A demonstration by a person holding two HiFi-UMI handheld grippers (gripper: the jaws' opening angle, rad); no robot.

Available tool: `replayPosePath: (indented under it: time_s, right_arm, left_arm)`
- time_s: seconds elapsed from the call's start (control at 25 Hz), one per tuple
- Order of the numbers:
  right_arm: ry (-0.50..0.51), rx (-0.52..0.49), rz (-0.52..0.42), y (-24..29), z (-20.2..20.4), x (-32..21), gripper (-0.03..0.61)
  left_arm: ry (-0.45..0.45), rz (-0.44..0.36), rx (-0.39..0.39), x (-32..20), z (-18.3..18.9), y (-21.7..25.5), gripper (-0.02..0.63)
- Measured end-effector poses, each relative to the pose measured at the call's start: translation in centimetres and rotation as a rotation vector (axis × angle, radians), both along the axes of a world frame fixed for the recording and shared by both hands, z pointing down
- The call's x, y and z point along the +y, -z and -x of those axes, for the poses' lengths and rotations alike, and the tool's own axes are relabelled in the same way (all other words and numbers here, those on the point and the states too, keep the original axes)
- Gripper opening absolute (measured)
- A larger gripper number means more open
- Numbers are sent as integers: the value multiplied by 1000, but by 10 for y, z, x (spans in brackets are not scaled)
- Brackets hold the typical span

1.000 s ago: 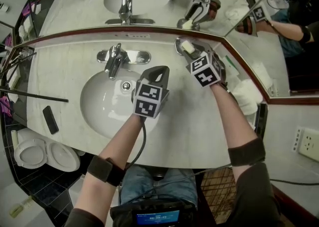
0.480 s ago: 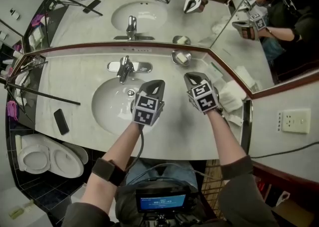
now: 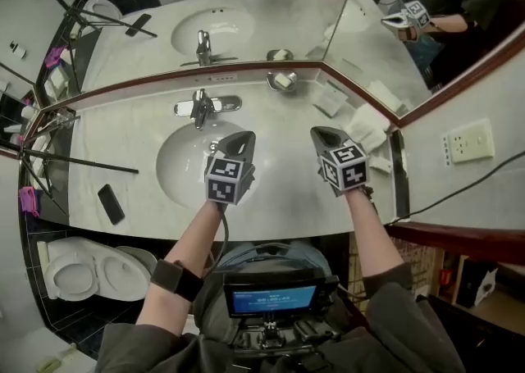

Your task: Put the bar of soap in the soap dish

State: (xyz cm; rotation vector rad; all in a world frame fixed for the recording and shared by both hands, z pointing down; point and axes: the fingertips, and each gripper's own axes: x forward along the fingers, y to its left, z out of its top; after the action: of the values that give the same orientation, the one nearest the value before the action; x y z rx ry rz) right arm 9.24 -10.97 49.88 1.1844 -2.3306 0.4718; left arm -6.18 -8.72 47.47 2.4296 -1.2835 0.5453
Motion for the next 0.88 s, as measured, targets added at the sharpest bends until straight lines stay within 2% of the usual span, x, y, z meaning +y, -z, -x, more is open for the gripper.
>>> replayPosePath:
  time_s: [0.36, 0.56, 0.88]
  right_arm:
    - [-75, -24, 8, -4, -23, 41, 18]
    - [-89, -28, 29, -16, -34, 52, 20]
    - [-92, -23, 45, -27, -38, 59, 20]
  left_arm:
    - [-23, 4, 7, 32, 1, 1, 2]
    - [-29, -1, -9, 37, -2, -2, 0]
    - [-19, 1, 15, 41, -7, -3, 2]
